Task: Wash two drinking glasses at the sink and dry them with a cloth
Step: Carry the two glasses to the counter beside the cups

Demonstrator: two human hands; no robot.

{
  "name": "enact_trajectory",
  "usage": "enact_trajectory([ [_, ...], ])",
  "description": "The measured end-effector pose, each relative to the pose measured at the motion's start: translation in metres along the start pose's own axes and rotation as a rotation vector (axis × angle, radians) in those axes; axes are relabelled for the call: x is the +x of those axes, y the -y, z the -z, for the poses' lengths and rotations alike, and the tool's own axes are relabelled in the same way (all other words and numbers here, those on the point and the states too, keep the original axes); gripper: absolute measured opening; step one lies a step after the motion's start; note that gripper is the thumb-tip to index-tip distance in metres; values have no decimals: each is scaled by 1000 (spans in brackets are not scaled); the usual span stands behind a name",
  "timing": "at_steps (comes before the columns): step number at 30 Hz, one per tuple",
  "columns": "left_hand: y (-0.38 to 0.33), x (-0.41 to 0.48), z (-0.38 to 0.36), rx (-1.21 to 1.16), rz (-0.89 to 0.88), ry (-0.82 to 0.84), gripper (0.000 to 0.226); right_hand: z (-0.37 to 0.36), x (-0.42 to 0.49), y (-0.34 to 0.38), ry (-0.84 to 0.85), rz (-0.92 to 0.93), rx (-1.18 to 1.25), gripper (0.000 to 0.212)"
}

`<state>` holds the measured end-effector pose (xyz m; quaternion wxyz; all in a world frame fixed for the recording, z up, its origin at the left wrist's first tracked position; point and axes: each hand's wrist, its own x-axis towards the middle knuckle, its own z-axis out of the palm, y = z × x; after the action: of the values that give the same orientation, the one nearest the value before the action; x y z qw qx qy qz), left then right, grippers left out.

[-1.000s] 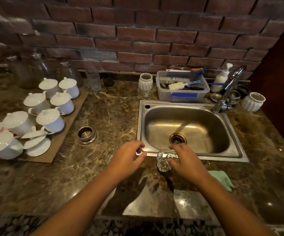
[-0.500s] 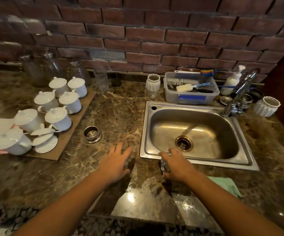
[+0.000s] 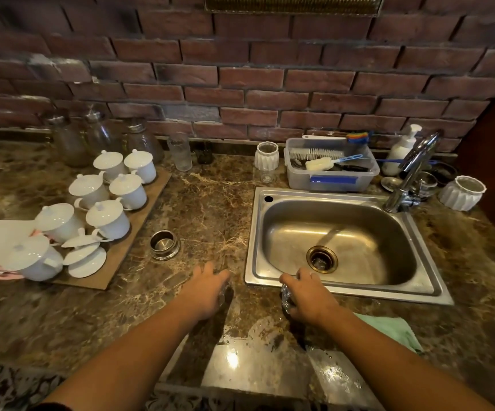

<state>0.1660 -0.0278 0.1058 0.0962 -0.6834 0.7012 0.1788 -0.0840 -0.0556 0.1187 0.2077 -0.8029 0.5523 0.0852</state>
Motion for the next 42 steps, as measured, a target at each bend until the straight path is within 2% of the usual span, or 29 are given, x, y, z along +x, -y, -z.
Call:
enact_trajectory([
  [2, -4, -5, 3, -32, 19, 4, 56, 4, -7, 0, 0, -4, 29, 64],
  [10, -29, -38, 10, -124, 65, 9, 76, 34, -34, 2, 18, 68, 10, 69],
  [17, -18, -89, -1, -255, 202, -163, 87, 32, -33, 30, 18, 213, -20, 70],
  [21, -3, -136, -25, -322, 311, -199, 91, 14, -27, 60, 82, 322, 12, 79],
  [28, 22, -227, -50, -411, 595, -254, 84, -25, -34, 124, 157, 536, -35, 73],
  [35, 62, -295, -77, -417, 661, -310, 83, -54, -65, 194, 167, 667, -59, 67],
  [42, 143, -345, -95, -438, 633, -383, 85, -85, -98, 288, 163, 621, -34, 62],
])
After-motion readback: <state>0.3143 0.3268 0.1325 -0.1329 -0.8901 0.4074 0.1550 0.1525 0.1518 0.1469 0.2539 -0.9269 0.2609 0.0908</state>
